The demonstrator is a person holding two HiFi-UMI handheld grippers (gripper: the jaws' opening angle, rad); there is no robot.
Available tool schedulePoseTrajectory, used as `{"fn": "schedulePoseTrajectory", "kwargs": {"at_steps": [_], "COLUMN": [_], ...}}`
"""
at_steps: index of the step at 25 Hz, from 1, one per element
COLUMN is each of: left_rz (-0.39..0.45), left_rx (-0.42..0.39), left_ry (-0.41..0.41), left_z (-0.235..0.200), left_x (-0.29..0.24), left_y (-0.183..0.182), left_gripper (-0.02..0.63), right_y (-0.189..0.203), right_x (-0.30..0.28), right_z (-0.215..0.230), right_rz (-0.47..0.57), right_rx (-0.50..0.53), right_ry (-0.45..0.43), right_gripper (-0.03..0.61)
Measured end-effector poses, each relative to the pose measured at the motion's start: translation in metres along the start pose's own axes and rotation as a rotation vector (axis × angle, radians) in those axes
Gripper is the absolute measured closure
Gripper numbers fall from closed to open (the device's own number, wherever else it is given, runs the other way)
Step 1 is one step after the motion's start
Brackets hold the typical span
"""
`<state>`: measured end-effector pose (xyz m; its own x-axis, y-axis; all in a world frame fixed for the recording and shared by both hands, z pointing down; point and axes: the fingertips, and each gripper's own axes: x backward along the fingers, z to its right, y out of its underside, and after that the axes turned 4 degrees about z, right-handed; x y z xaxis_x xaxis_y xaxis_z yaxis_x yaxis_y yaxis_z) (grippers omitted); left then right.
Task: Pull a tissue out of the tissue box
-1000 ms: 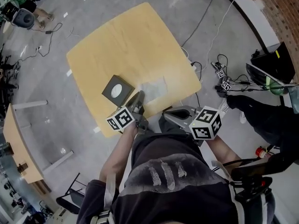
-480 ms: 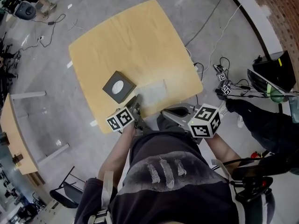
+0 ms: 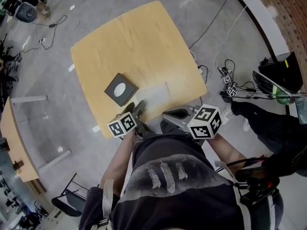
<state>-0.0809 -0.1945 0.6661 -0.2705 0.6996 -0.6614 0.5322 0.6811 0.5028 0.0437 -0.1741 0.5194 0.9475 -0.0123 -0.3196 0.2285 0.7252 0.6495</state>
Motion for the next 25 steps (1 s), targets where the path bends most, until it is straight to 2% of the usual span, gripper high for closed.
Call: {"fn": "schedulePoseTrajectory", "kwargs": {"at_steps": [7,13,18,20,22,25], "left_rz": [0.039,0.046,0.051,0.056,0.056,0.066], "left_rx": [0.016,-0.003,0.018,0.045,0.034,-0.016], "left_ry": [-0.012,-0.014,0.019,0.059,0.103,0.153], "left_z": [-0.009,-0.011,-0.009,-0.004,0.003,0.013], "left_x": [0.017,0.024,0.032,0.036,0.040,0.049], "left_y": [-0.014,-0.012,-0.011,-0.013,-0.015,-0.020], "left_gripper": [0.333,0.334,0.339,0.359,0.392,0.514], "right_y": [-0.009,-0.012,-0.021,-0.026,-0.029,-0.032], "right_x": [-0.012,-0.015,-0.020,-0.024,-0.029,-0.034], "right_z": [-0.005,-0.004,-0.009,-0.011,-0.014,-0.017], "right_rz": [-0.012,0.004,0.014,0.015,0.015,0.015], "right_rx": [-0.005,-0.002,0.024,0.034,0.043,0.054], "right_ry": [-0.036,-0.040,-0.050,-0.057,-0.060,-0.063], "right_gripper": [0.580,0.580,0.580,0.580,0.580,0.580]}}
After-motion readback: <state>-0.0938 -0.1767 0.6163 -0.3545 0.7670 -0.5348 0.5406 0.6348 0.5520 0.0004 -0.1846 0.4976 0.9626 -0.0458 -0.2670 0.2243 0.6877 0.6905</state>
